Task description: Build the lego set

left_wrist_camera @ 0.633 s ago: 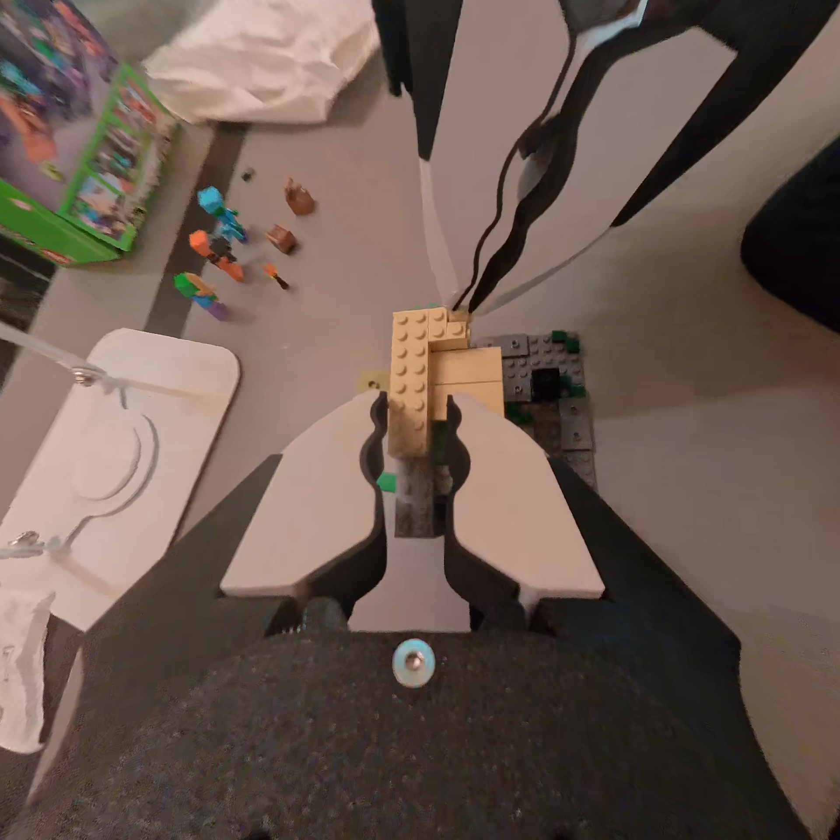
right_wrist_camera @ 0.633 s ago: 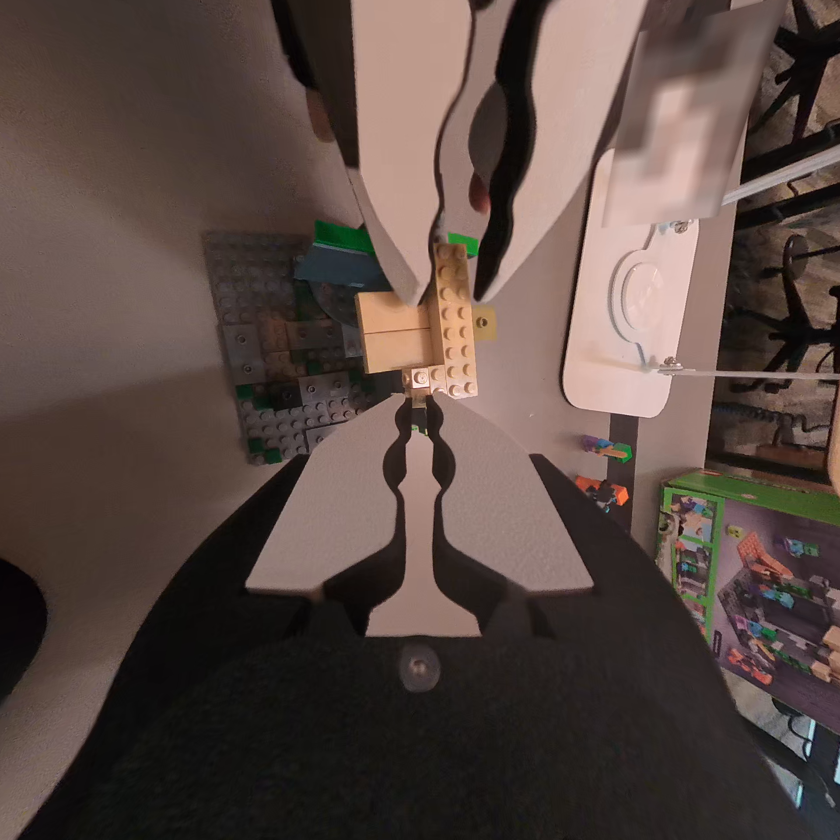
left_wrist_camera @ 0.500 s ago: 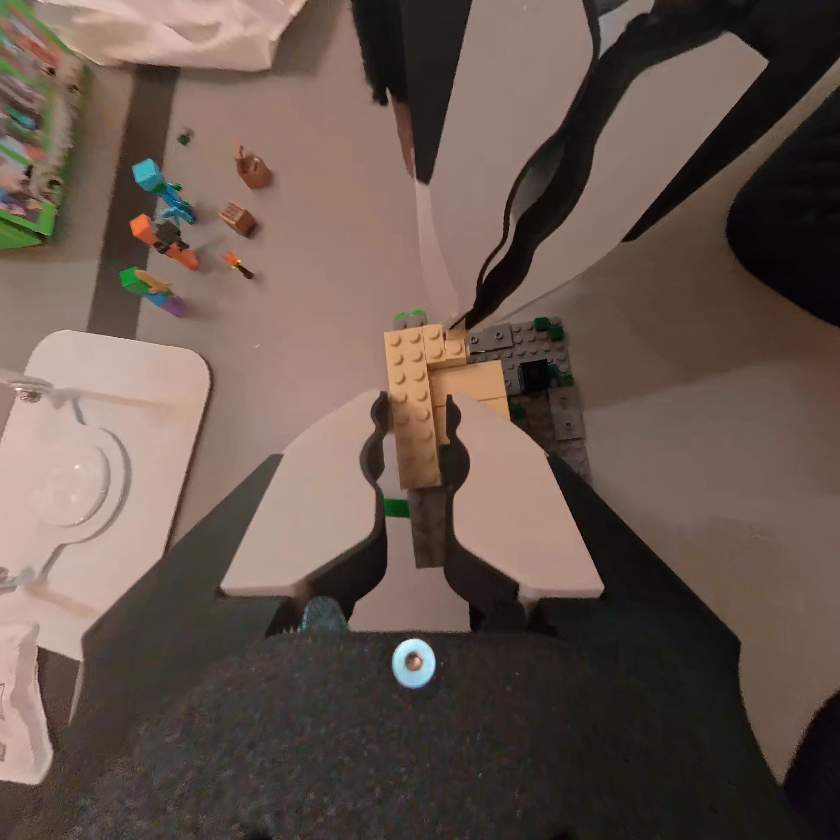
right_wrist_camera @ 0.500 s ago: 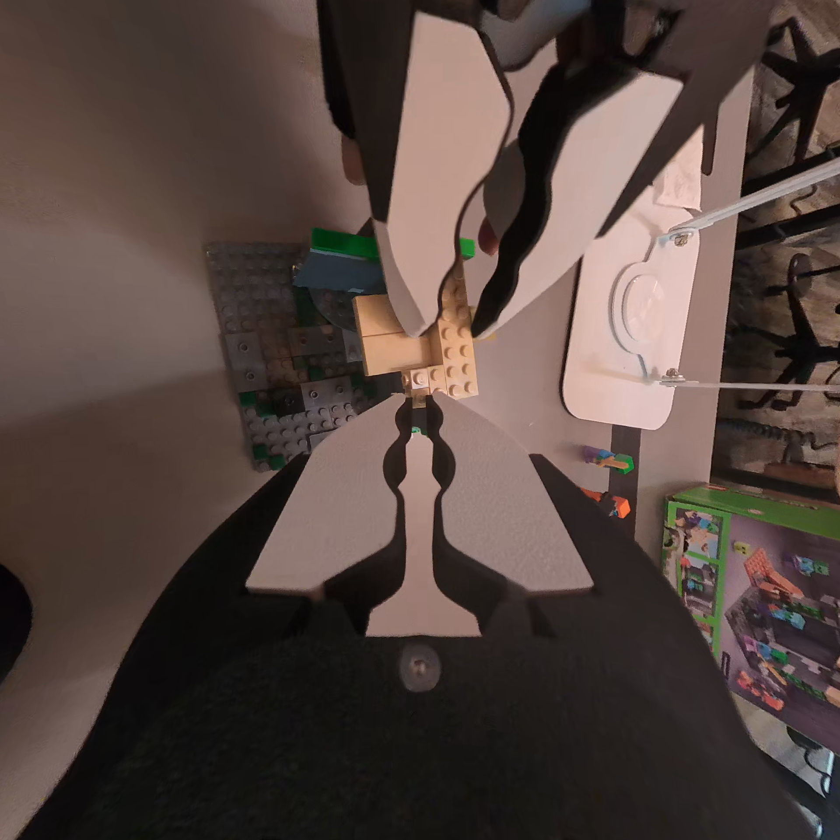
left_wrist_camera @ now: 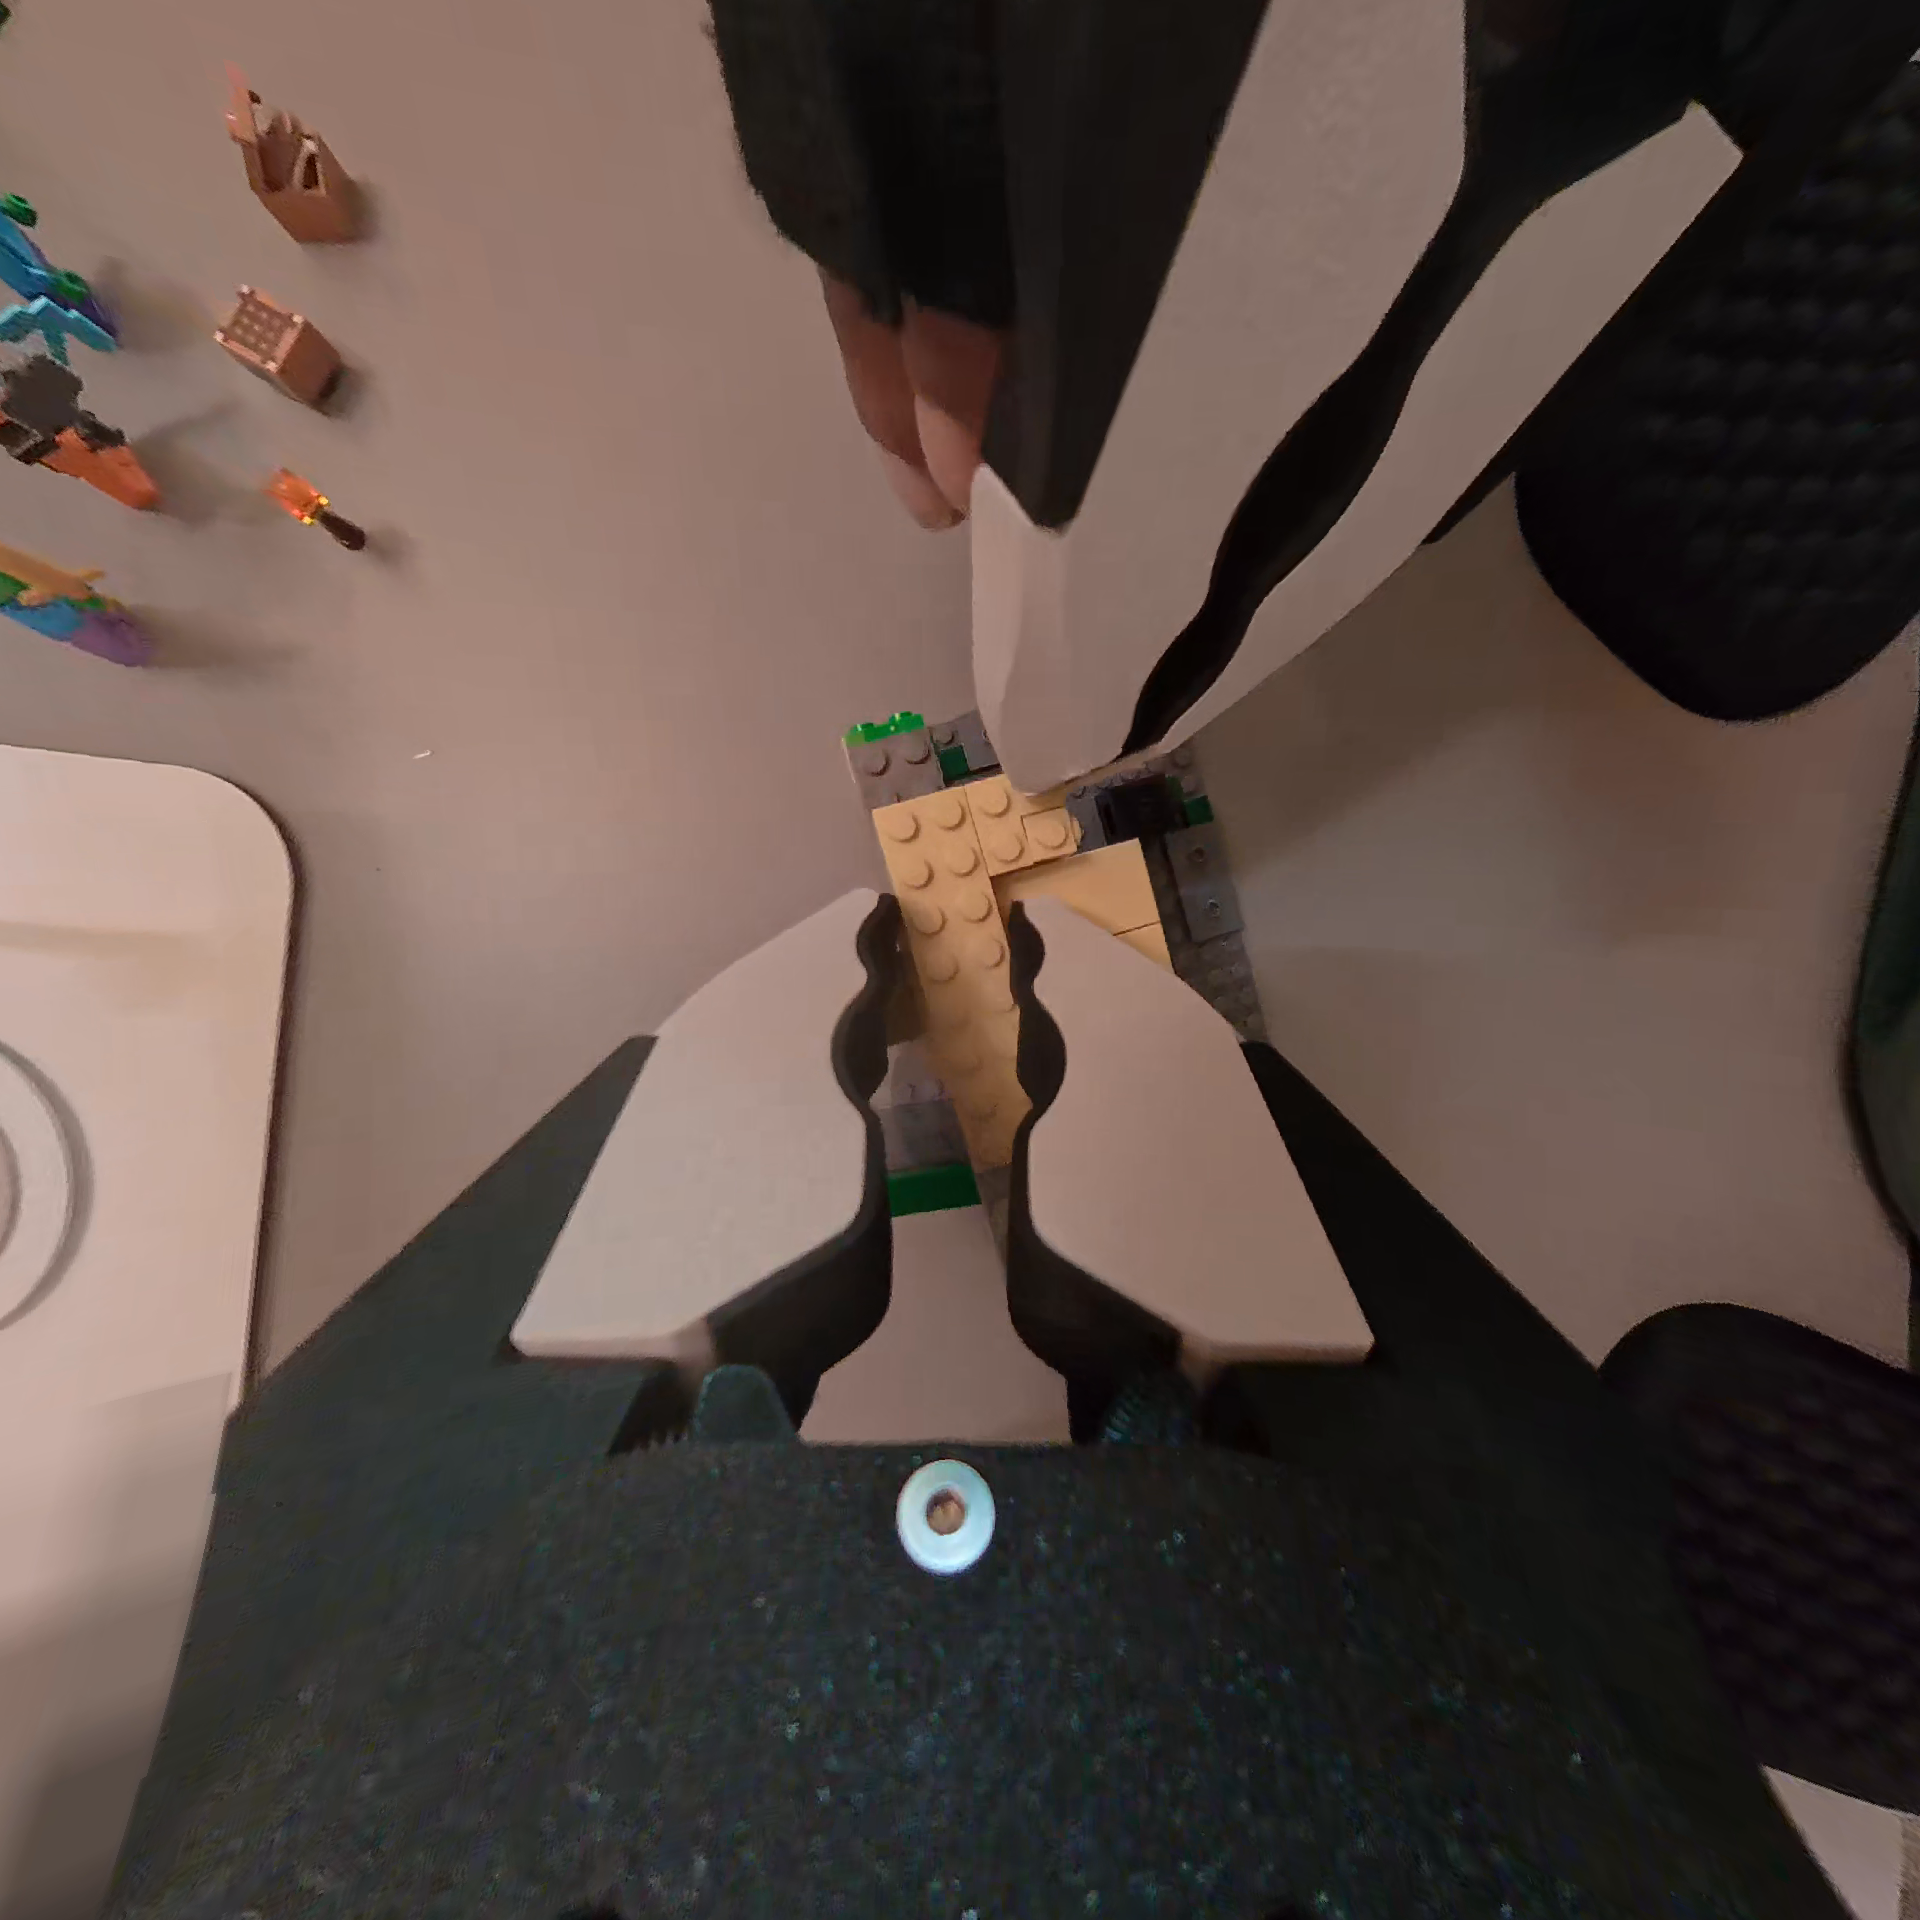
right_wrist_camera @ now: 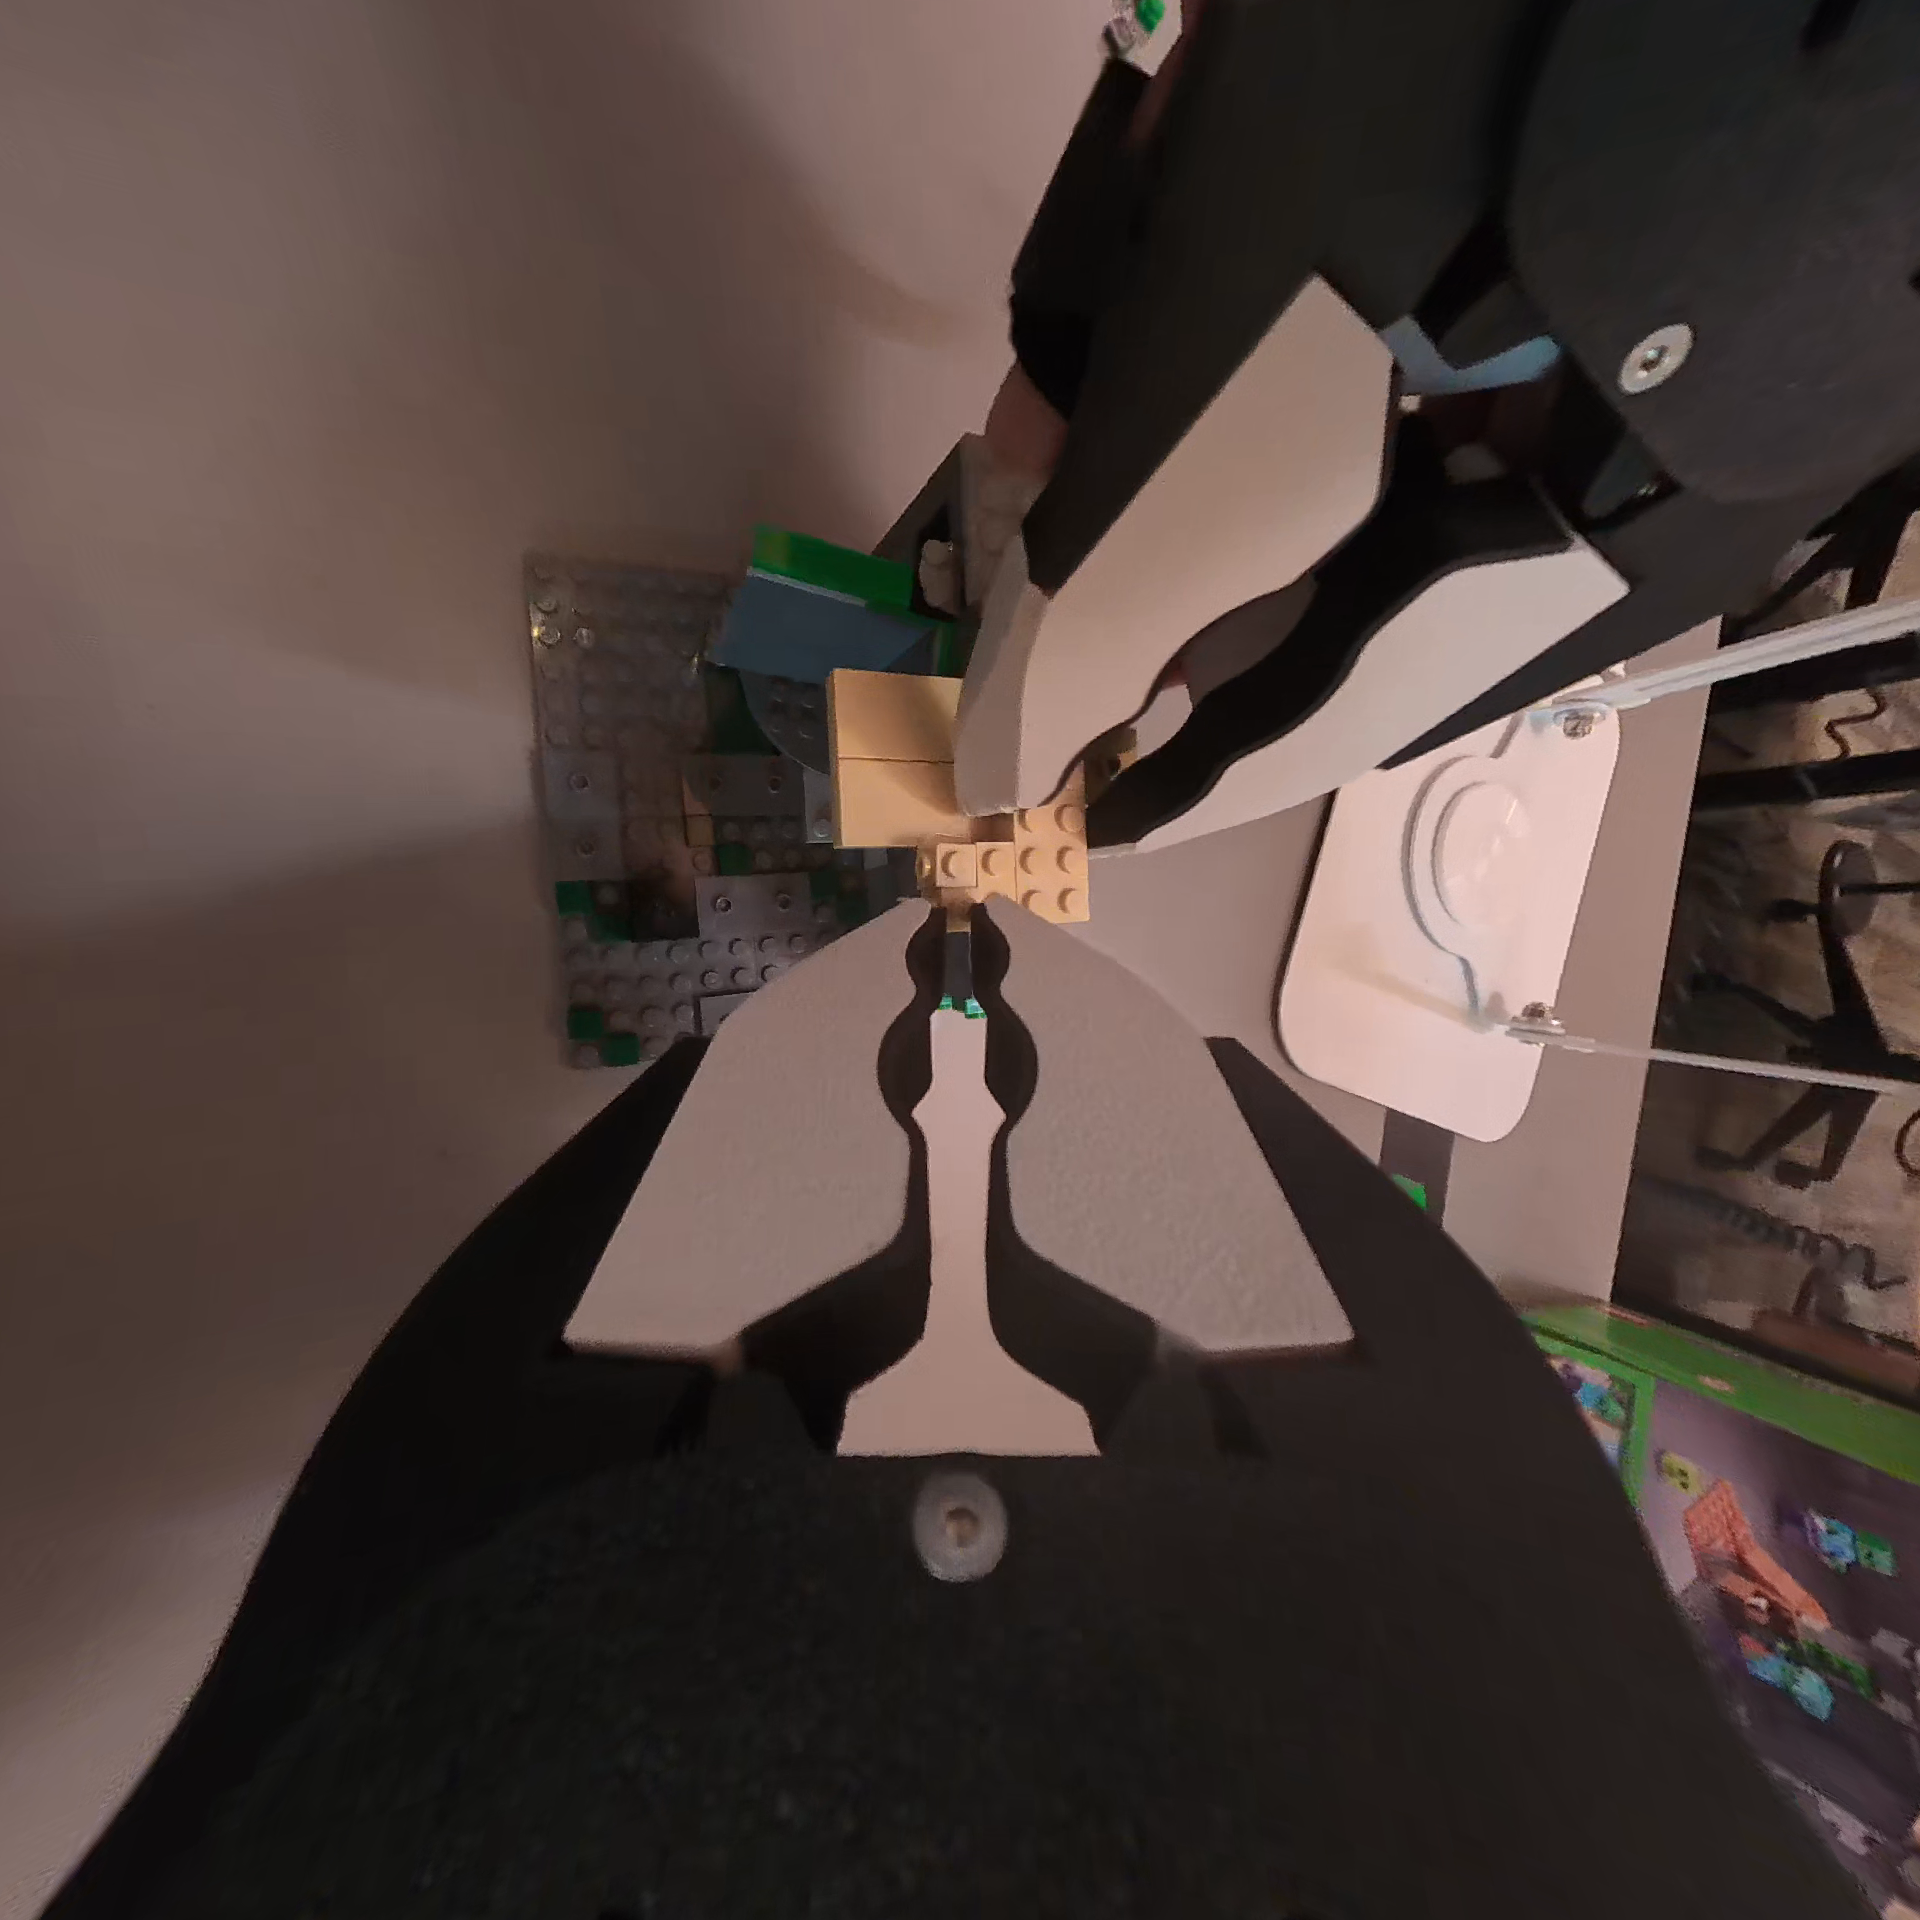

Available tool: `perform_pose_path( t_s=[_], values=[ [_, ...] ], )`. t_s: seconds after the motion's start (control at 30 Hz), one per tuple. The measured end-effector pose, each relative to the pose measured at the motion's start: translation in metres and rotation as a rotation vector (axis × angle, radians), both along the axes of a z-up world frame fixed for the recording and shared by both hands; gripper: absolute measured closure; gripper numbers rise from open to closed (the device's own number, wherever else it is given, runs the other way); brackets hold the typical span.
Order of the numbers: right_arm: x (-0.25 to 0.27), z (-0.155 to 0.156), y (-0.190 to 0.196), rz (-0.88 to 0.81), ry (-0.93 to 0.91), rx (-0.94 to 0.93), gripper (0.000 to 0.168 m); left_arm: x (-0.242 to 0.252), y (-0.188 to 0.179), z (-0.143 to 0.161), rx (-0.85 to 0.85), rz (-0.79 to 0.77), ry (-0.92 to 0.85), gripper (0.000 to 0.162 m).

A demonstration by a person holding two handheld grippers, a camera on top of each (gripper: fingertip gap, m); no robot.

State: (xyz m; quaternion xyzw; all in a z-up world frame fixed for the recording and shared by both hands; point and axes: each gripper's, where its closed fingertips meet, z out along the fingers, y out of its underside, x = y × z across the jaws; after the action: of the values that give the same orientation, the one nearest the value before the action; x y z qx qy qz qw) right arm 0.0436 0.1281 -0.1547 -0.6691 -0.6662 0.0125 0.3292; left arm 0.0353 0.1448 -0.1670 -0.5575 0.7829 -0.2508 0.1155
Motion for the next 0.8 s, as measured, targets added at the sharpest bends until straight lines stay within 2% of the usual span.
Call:
perform_pose_path(
  t_s=[0.03, 0.8],
  values=[
    [0.0001, -0.0001, -0.0001, 0.013, -0.006, 0.008, 0.164, 0.0, 0.0, 0.0, -0.006, 0.004, 0.007, 0.142],
    [0.0009, -0.0021, -0.0016, 0.096, -0.091, 0.019, 0.165, 0.0006, -0.0009, -0.0012, -0.049, -0.001, 0.042, 0.142]
  ],
)
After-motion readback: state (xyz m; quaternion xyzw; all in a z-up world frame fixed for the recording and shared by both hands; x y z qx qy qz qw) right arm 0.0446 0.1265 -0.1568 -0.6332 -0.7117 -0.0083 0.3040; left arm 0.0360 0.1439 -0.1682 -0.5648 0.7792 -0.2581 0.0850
